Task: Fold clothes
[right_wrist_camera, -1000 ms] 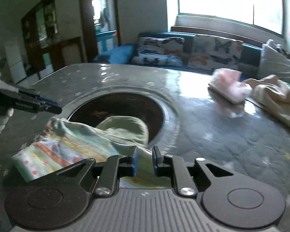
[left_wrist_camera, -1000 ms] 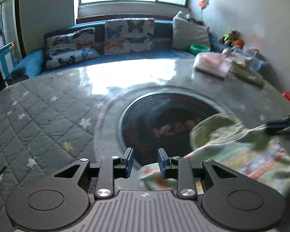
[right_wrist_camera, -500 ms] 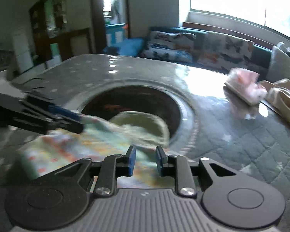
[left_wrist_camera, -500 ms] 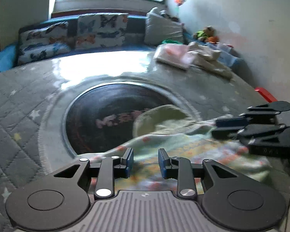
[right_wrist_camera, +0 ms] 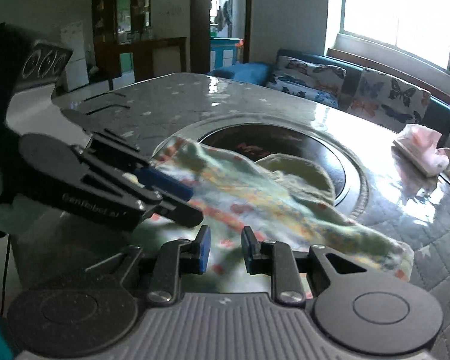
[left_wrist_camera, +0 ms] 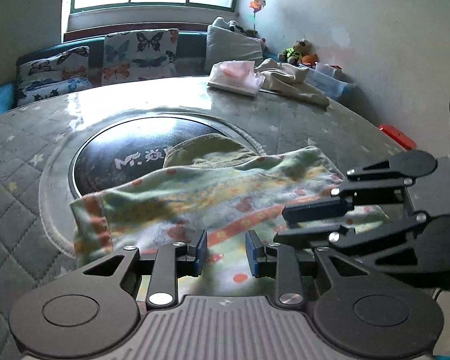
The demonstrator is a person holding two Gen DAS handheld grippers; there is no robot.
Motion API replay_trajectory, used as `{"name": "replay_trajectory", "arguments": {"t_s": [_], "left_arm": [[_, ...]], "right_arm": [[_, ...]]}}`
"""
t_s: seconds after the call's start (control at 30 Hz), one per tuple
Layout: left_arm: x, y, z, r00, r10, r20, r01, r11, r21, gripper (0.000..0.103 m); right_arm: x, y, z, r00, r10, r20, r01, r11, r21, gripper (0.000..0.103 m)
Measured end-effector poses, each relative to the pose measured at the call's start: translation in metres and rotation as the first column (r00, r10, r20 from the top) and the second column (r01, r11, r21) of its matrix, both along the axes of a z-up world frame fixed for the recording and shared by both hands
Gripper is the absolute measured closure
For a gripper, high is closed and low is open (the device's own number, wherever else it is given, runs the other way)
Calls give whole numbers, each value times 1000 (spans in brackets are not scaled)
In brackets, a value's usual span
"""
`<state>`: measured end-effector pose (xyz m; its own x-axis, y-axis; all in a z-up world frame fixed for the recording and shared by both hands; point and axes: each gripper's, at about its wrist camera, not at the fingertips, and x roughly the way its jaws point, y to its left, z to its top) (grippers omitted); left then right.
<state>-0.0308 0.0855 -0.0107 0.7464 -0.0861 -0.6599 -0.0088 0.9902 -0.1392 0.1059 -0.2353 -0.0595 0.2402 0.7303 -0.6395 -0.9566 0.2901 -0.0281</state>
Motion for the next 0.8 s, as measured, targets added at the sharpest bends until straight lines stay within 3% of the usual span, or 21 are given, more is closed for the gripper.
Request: {"name": "replay_trajectory", "arguments": {"t_s": [0.27, 0.8], "left_arm": [[-22, -2, -6, 999, 39, 24, -39, 999, 2, 67], [-60, 17, -6, 989, 137, 51, -136, 990, -34, 63]], "right_arm": [[-13, -14, -3, 1000, 3, 8, -3, 1000, -6, 80], [10, -80, -7, 985, -169, -23, 168, 985, -25, 79]]}}
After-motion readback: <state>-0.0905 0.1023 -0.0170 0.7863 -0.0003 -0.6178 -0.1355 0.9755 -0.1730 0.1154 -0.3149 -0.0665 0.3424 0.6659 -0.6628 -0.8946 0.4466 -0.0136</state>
